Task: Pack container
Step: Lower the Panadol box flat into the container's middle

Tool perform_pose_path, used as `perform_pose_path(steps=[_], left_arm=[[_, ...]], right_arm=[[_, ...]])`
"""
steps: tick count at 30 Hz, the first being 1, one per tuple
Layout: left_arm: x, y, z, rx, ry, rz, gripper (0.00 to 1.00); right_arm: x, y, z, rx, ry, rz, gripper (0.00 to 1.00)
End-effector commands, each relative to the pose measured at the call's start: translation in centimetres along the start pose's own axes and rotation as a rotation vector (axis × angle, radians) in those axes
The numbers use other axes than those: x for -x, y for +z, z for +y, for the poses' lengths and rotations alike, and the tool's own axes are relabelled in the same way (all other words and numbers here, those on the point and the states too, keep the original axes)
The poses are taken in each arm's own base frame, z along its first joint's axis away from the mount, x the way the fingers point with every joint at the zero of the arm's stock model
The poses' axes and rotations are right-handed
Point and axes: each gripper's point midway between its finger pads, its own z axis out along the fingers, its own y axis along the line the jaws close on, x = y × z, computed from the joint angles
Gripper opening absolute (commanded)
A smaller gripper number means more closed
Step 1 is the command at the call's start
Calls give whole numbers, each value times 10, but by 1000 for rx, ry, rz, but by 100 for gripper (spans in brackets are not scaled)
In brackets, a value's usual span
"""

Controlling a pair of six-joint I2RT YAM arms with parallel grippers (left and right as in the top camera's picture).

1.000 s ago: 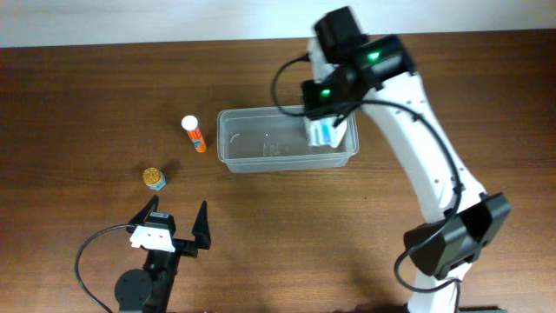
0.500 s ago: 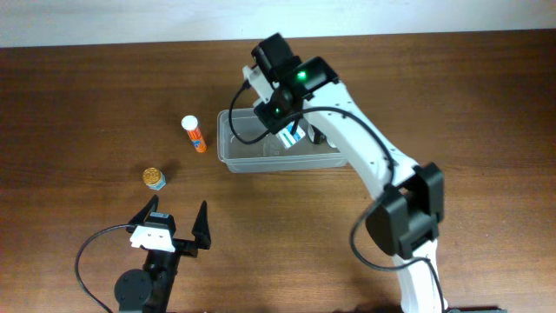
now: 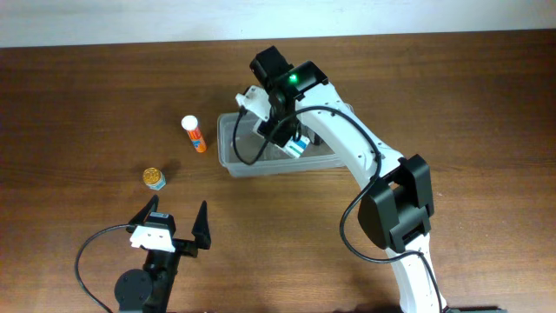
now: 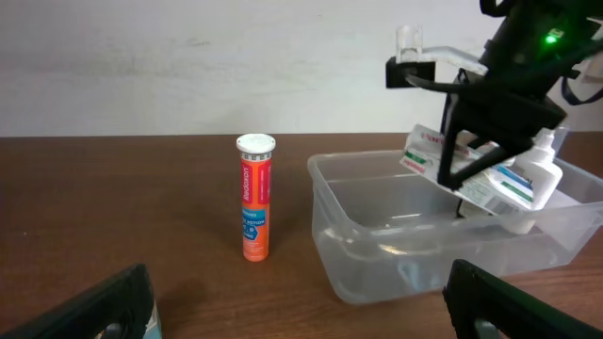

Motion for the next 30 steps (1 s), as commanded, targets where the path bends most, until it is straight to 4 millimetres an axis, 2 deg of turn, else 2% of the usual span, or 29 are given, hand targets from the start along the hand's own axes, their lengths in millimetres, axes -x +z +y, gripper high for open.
perform_pose_path(steps=[1, 15, 20, 27, 30], left_arm=[[0, 0, 3, 12, -6, -2, 100], [0, 0, 3, 13, -6, -2, 99], [0, 0, 3, 12, -6, -2, 99], [0, 0, 3, 13, -6, -2, 99], [0, 0, 3, 12, -6, -2, 99]], right_arm=[[5, -4, 11, 63, -138, -37, 37], [6, 1, 1, 90, -189, -77, 38], [7, 1, 0, 85, -213, -83, 48], [8, 1, -2, 75, -210, -83, 57], [8, -2, -7, 52, -117, -72, 58]])
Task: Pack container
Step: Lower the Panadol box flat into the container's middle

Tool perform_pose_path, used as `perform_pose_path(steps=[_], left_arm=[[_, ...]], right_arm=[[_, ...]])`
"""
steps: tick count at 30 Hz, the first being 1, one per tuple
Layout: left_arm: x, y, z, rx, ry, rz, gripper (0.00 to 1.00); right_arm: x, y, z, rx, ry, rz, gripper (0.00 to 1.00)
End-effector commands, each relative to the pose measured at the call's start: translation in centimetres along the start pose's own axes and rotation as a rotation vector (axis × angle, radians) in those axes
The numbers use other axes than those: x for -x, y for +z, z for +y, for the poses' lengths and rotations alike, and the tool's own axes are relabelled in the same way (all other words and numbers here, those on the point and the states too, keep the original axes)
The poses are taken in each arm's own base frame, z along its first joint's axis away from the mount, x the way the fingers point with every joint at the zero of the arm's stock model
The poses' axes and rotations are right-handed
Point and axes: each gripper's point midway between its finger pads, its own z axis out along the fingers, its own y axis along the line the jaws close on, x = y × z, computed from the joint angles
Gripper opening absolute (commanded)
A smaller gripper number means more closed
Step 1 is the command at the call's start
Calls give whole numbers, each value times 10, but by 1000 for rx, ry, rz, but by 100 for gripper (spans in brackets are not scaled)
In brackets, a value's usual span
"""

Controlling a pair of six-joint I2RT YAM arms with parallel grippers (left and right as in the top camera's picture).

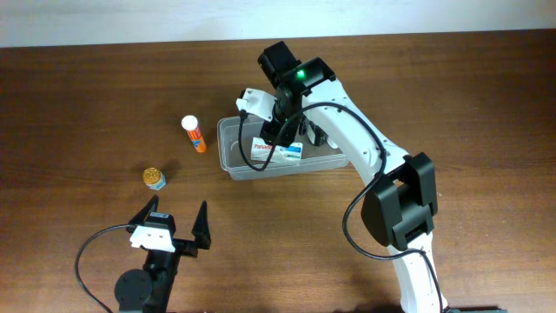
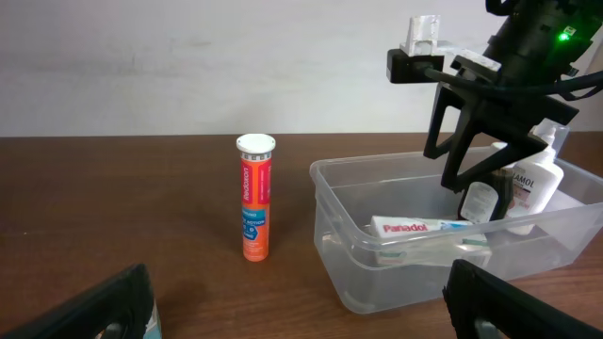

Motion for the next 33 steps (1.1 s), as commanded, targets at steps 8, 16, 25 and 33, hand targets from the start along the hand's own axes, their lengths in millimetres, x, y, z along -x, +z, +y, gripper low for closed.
perform_pose_path(steps=[8, 16, 25, 33], left_arm=[[0, 0, 3, 13, -6, -2, 99], [0, 0, 3, 13, -6, -2, 99], [0, 0, 3, 12, -6, -2, 99], [0, 0, 3, 12, -6, -2, 99]], right_arm=[[1, -13, -10, -47, 484, 7, 46], [-12, -13, -7, -73, 887, 55, 22], [-15, -12, -4, -77, 1034, 67, 4], [-30, 8, 3, -68, 1086, 123, 4]])
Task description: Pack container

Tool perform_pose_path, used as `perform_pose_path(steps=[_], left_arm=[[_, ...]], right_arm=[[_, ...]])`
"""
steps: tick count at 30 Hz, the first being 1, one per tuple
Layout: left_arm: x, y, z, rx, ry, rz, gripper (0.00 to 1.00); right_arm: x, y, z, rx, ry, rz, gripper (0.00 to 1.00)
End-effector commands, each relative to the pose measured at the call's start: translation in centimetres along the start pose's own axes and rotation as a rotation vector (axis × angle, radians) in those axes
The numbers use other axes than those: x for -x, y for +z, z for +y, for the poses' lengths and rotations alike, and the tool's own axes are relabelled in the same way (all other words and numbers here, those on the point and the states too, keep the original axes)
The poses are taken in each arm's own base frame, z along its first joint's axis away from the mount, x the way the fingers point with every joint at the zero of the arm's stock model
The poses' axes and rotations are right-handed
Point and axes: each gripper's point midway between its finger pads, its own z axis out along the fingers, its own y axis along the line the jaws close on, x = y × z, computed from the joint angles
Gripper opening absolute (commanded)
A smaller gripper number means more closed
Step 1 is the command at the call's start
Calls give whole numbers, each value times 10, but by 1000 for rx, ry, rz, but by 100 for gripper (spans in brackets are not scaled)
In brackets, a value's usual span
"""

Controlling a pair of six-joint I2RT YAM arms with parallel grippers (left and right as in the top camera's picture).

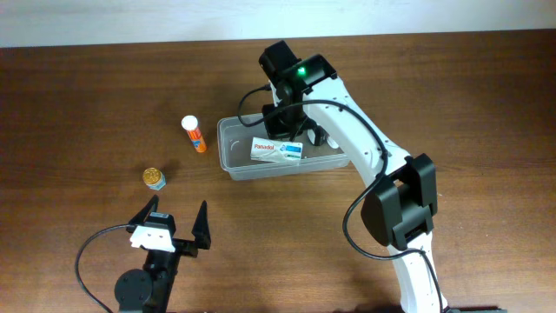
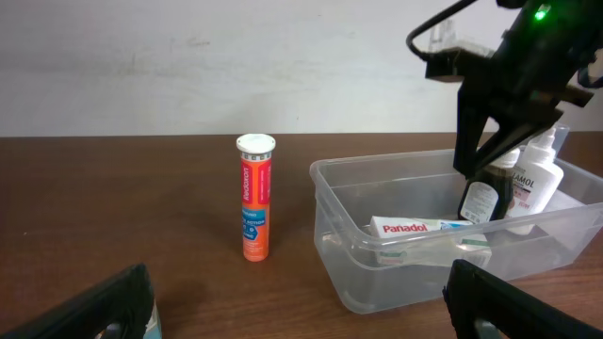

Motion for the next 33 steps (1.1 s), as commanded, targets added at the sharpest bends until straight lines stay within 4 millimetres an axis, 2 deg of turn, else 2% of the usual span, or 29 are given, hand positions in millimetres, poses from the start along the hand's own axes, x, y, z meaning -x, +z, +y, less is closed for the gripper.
perform_pose_path(steps=[1, 7, 15, 23, 33], left_arm=[[0, 0, 3, 12, -6, -2, 99], [0, 0, 3, 12, -6, -2, 99], [0, 0, 3, 12, -6, -2, 99], [0, 0, 3, 12, -6, -2, 100], [0, 0, 3, 12, -6, -2, 99]], right_arm=[[-11, 22, -9, -27, 50, 47, 4], [-18, 39, -12, -27, 62, 66, 4], [-26, 48, -16, -37, 95, 93, 4], [-27, 56, -17, -41, 109, 104, 4], [-28, 77, -15, -23, 121, 128, 4]])
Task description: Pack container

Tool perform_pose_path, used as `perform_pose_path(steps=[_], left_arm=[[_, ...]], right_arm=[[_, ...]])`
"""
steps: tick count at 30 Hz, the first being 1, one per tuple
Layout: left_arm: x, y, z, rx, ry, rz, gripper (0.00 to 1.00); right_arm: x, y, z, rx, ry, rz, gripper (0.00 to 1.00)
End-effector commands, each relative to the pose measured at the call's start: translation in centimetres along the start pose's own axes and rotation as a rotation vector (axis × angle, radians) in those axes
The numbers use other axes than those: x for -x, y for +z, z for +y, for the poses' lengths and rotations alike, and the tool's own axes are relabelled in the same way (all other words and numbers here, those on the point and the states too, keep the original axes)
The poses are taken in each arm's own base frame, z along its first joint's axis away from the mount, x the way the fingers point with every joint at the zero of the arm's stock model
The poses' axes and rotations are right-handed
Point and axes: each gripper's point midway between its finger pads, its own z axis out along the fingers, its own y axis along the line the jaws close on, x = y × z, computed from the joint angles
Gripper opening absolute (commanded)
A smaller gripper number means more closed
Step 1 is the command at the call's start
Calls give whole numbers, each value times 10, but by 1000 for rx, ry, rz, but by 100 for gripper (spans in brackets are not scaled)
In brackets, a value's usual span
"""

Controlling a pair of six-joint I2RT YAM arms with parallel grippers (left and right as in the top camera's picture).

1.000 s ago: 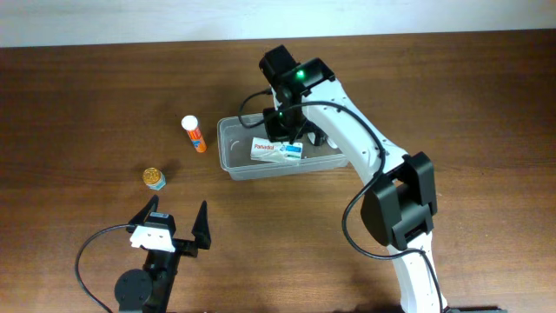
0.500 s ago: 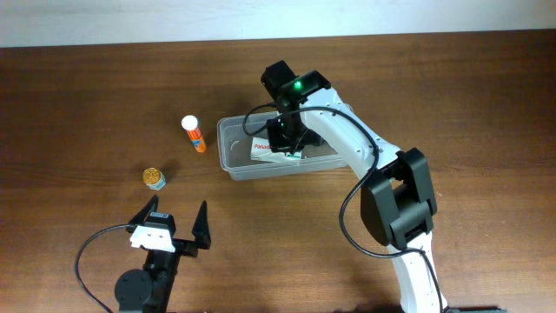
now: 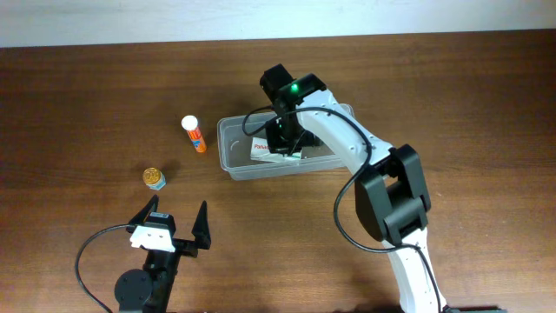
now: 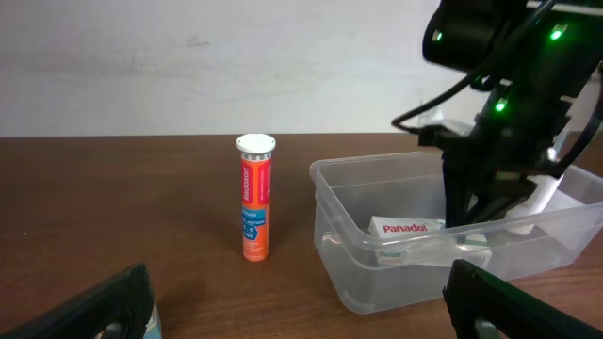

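Note:
A clear plastic container [image 3: 234, 161] sits mid-table, also in the left wrist view [image 4: 377, 273]. A white Panadol box [image 3: 263, 149] lies flat inside it [image 4: 407, 228]. My right gripper [image 3: 284, 142] reaches down into the container right over the box's right end [image 4: 471, 209]; its jaws are too dark and crowded to read. A white bottle [image 4: 549, 191] peeks out behind the arm. An orange tube [image 3: 195, 134] with a white cap stands left of the container [image 4: 255, 209]. My left gripper [image 3: 170, 228] rests open near the front edge, holding nothing.
A small gold-lidded jar [image 3: 155, 178] stands on the table front-left of the tube. The right arm [image 3: 347, 148] spans the container's right half. Brown wooden table [image 3: 87, 87] all around.
My right gripper was above the container's back edge by the bottles; now it is lower, inside the container over the Panadol box. The box, tube, jar and left arm have not moved.
First my right gripper held the Panadol box tilted above the container. Then the box lay flat inside and the gripper stood open above it. Then the gripper was by the bottles at the back, and now it is down on the box.

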Motion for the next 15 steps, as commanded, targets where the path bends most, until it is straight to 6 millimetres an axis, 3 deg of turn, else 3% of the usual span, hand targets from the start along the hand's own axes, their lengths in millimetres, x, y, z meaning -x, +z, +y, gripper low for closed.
perform_pose_path(steps=[1, 15], left_arm=[[0, 0, 3, 12, -6, -2, 99], [0, 0, 3, 12, -6, -2, 100]], right_arm=[[-4, 14, -1, 4, 15, 32, 4], [14, 18, 3, 22, 8, -33, 4]])
